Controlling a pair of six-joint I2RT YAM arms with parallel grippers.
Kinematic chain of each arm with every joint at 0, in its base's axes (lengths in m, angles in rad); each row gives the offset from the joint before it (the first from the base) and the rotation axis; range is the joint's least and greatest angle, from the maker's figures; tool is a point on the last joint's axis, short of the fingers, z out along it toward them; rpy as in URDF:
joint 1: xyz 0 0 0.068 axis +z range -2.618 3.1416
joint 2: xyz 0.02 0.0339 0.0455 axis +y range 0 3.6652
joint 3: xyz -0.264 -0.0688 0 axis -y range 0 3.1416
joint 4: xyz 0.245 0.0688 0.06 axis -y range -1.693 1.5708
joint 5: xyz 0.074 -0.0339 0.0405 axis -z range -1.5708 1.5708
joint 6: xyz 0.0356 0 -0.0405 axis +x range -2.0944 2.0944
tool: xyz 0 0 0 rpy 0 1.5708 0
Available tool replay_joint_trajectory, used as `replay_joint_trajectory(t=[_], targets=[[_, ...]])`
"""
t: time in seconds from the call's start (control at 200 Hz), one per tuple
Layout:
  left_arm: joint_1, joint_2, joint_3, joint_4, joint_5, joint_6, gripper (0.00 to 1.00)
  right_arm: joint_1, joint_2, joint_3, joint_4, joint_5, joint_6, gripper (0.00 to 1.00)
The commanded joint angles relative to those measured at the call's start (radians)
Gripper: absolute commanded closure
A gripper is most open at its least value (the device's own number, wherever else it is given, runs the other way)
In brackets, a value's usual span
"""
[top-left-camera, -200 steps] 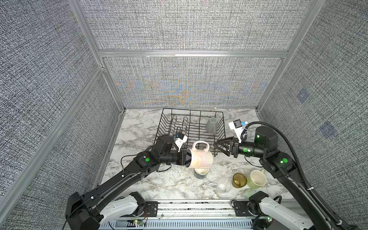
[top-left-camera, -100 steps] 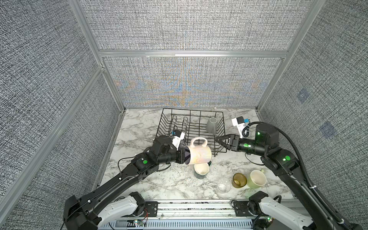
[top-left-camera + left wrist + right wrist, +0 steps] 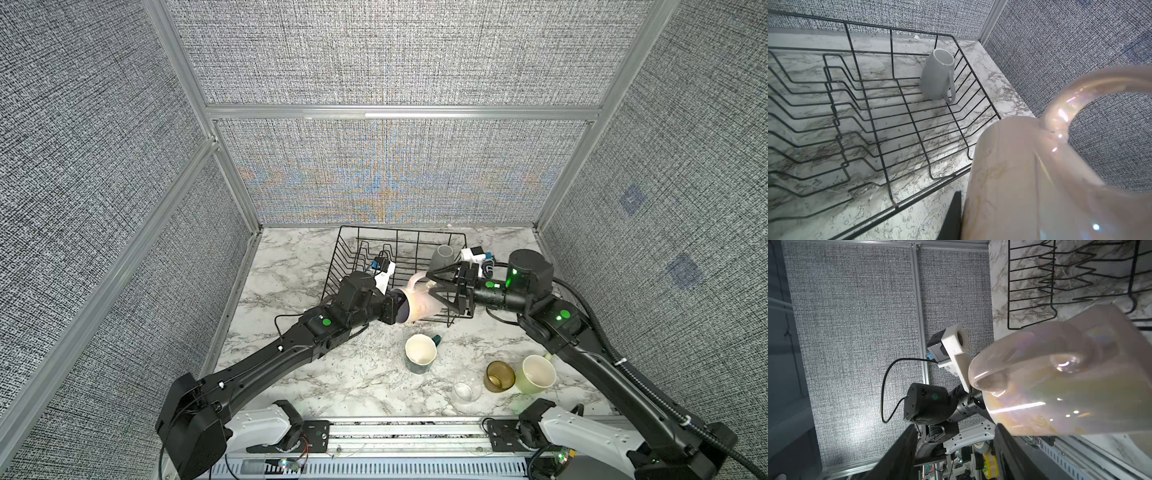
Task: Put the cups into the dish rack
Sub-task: 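Carry the pink mug toward the right gripper while it reaches in, then grasp the pink mug with the right gripper while the left gripper holds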
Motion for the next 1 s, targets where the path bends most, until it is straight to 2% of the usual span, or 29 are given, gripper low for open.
replay_joint_trajectory(t=[0.0, 0.1, 0.32, 0.48, 0.615, 0.675, 0.8, 0.925, 0.965, 0.995], targets=[[-0.001, 0.004, -0.039, 0.281, -0.018, 0.125, 1.0, 0.008, -0.049, 0.018, -0.188, 0.14, 0.034, 0.39], [0.0, 0.024, -0.028, 0.302, -0.034, 0.219, 1.0, 0.008, -0.115, -0.04, -0.16, 0.224, 0.098, 0.39], [-0.002, 0.063, -0.027, 0.416, 0.039, 0.25, 1.0, 0.028, -0.098, -0.134, 0.058, 0.176, 0.223, 0.39], [-0.003, 0.069, -0.105, 0.569, 0.09, 0.3, 1.0, 0.036, -0.114, -0.115, 0.023, 0.239, 0.243, 0.39], [-0.002, 0.065, -0.102, 0.546, 0.108, 0.322, 1.0, 0.044, -0.132, -0.106, 0.037, 0.28, 0.226, 0.39], [-0.003, 0.07, -0.09, 0.536, 0.141, 0.306, 1.0, 0.049, -0.125, -0.106, 0.048, 0.284, 0.23, 0.4], [-0.003, 0.072, -0.115, 0.601, 0.174, 0.2, 1.0, 0.091, -0.088, -0.16, 0.208, 0.293, 0.317, 0.42], [-0.003, 0.084, -0.175, 0.76, 0.159, 0.067, 1.0, 0.11, -0.07, -0.143, 0.195, 0.372, 0.27, 0.42], [-0.004, 0.09, -0.169, 0.759, 0.175, 0.044, 1.0, 0.111, -0.065, -0.134, 0.187, 0.416, 0.249, 0.47], [-0.006, 0.09, -0.163, 0.747, 0.188, 0.032, 1.0, 0.111, -0.058, -0.129, 0.188, 0.442, 0.235, 0.54]])
